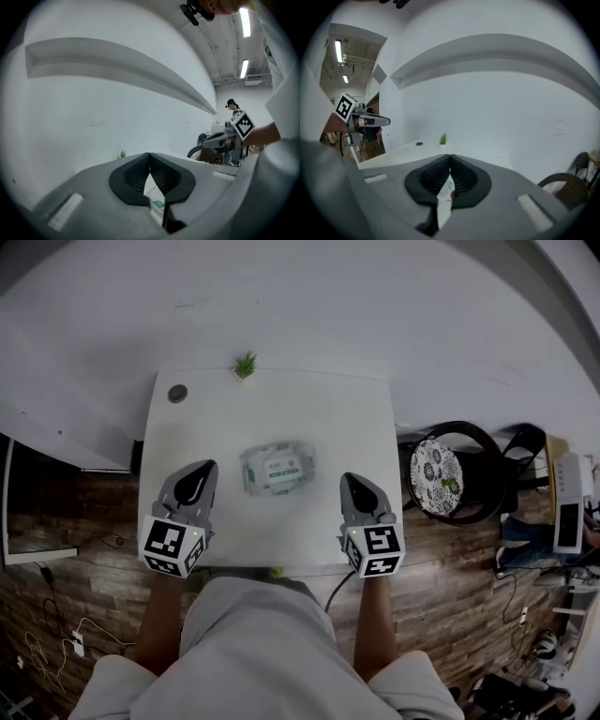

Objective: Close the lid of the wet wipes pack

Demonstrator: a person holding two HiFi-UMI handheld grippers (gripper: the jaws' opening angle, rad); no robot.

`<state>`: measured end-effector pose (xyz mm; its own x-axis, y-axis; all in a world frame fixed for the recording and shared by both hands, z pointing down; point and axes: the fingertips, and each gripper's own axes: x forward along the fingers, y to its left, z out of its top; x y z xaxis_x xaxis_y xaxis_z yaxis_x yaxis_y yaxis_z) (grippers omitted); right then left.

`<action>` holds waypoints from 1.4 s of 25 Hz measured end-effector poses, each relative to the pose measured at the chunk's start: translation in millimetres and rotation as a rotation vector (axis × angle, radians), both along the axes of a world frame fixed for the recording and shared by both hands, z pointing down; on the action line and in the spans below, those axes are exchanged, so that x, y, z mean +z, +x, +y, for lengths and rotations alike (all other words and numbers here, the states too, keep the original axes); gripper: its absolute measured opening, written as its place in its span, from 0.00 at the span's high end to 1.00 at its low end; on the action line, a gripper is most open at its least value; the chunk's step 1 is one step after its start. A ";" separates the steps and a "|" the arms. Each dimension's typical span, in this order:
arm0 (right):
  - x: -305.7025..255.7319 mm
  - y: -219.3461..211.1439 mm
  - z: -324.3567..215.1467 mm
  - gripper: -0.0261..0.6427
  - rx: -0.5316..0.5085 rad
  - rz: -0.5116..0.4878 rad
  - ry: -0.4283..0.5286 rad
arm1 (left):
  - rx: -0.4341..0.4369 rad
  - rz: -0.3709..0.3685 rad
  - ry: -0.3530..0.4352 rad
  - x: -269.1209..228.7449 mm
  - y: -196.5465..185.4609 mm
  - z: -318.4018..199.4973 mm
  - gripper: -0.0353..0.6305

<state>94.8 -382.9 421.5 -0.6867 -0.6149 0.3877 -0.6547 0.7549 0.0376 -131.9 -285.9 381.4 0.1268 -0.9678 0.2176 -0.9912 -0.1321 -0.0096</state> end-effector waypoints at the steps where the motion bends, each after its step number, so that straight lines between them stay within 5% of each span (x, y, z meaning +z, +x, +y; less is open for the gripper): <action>1: -3.5 3.7 1.5 0.95 0.007 -0.010 0.009 | -0.005 -0.010 0.011 -4.7 2.2 2.1 0.95; 35: -71.2 69.7 59.8 0.96 0.069 -0.199 0.202 | -0.084 -0.090 0.227 -71.9 36.2 76.7 0.95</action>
<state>164.5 -323.2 350.2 -0.6910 -0.7137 0.1146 -0.7136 0.6988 0.0488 -95.7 -209.2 309.5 0.0342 -0.9994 0.0009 -0.9924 -0.0340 -0.1180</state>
